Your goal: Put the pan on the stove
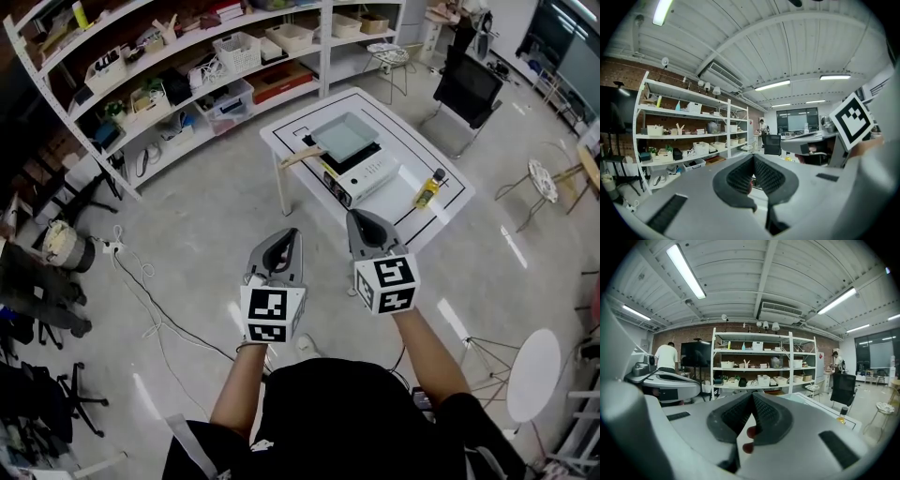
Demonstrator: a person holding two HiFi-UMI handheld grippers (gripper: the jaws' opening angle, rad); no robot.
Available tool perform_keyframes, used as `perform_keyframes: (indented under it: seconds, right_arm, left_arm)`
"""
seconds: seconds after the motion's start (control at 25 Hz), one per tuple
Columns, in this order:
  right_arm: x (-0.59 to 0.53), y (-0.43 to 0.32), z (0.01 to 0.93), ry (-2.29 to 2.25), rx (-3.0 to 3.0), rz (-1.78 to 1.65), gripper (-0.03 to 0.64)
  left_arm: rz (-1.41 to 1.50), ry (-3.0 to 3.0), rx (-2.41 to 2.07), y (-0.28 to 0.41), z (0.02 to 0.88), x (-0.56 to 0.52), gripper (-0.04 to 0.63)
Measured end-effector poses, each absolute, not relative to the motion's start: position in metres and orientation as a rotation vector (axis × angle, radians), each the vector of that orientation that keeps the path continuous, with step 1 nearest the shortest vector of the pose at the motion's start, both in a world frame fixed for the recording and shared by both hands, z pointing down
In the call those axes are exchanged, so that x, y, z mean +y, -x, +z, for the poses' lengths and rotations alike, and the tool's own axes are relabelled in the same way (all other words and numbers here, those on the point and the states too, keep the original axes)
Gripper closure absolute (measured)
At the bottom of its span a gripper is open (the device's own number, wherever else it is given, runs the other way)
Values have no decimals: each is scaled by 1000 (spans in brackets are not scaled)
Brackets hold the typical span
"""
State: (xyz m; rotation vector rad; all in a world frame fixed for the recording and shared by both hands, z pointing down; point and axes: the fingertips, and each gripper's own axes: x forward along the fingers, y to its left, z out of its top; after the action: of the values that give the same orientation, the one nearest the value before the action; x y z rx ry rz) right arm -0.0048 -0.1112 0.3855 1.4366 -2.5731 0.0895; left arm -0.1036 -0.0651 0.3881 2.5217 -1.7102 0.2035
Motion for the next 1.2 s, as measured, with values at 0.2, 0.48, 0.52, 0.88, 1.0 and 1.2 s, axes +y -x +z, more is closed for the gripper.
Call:
perform_keyframes:
  seconds: [0.2,0.48,0.52,0.88,1.0,1.2]
  right_arm:
    - [-91,-6,384,-1404,-2600,94,615]
    - [-58,-26,392,-1377,-2616,105,615]
    - [-53,-28,392,-1376,-2618,104,615]
    - [-18,-40,396,-1352,-2630,96,615]
    - [-11,-42,394,-1351,-2632,93,615]
    - [-5,-42,392,-1345,-2635,94,615]
  left_arm:
    - [169,-2495,-1779,94,378,-47,584]
    - [162,-2471,-1818,74,382,-15,584]
    - [160,-2470,-1821,72,383,-10,584]
    - [187,-2458,-1848,59,387,26,584]
    - [178,-2457,-1847,57,383,33,584]
    - [190,-2454,-1856,58,383,39,584]
